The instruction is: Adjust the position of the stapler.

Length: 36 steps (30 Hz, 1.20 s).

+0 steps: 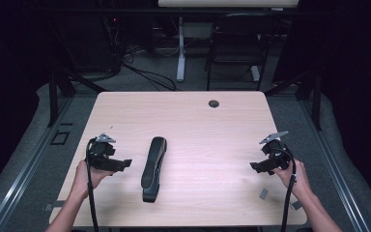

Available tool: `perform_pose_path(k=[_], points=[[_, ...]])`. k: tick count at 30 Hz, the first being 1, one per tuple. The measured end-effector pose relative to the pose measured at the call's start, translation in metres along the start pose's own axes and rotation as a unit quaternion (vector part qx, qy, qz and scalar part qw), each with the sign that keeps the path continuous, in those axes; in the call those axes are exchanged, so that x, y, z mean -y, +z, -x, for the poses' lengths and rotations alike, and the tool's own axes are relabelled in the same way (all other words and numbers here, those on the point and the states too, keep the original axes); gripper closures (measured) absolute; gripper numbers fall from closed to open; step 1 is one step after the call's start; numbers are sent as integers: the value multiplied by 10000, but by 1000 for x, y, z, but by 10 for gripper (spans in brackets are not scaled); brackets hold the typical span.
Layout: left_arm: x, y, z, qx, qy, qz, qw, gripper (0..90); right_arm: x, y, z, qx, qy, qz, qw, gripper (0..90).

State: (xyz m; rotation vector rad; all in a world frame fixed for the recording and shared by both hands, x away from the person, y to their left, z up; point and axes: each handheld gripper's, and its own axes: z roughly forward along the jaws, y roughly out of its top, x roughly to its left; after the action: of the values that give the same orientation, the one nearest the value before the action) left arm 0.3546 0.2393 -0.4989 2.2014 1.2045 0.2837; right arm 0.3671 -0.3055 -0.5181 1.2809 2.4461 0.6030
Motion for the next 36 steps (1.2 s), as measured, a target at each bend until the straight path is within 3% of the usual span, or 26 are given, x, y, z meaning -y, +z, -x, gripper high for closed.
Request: perform_pose_path(k=[2, 3, 5, 6, 7, 8, 11, 17, 23, 36], points=[[2, 0, 3, 122, 33, -59, 9999, 364, 0, 1, -1, -21, 18, 23, 10000, 90], [2, 0, 7, 187, 160, -118, 9996, 428, 0, 1, 0, 67, 9, 35, 10000, 96], [3, 1, 9, 246, 199, -133, 9994, 452, 0, 2, -1, 78, 34, 40, 10000, 100], [3, 1, 13, 384, 324, -136, 9986, 537, -1, 3, 0, 81, 35, 6, 10000, 104], [3, 1, 13, 384, 324, -136, 9986, 564, -1, 3, 0, 81, 35, 6, 10000, 104], [2, 1, 15, 548, 402, -159, 9976, 564, -1, 3, 0, 108, -3, -46, 9999, 105], [2, 2, 21, 844, 522, -216, 9948, 683, -1, 3, -1, 108, -28, -37, 9999, 113], [-3, 6, 37, 1066, 826, -371, 9902, 899, -1, 5, -2, 157, -24, -81, 9998, 131], [-3, 10, 45, 1246, 927, -475, 9867, 900, 0, 4, -2, 164, 0, -112, 9998, 132], [-3, 12, 44, 1377, 759, -432, 9866, 900, 0, 4, -2, 182, -25, -163, 9997, 132]])
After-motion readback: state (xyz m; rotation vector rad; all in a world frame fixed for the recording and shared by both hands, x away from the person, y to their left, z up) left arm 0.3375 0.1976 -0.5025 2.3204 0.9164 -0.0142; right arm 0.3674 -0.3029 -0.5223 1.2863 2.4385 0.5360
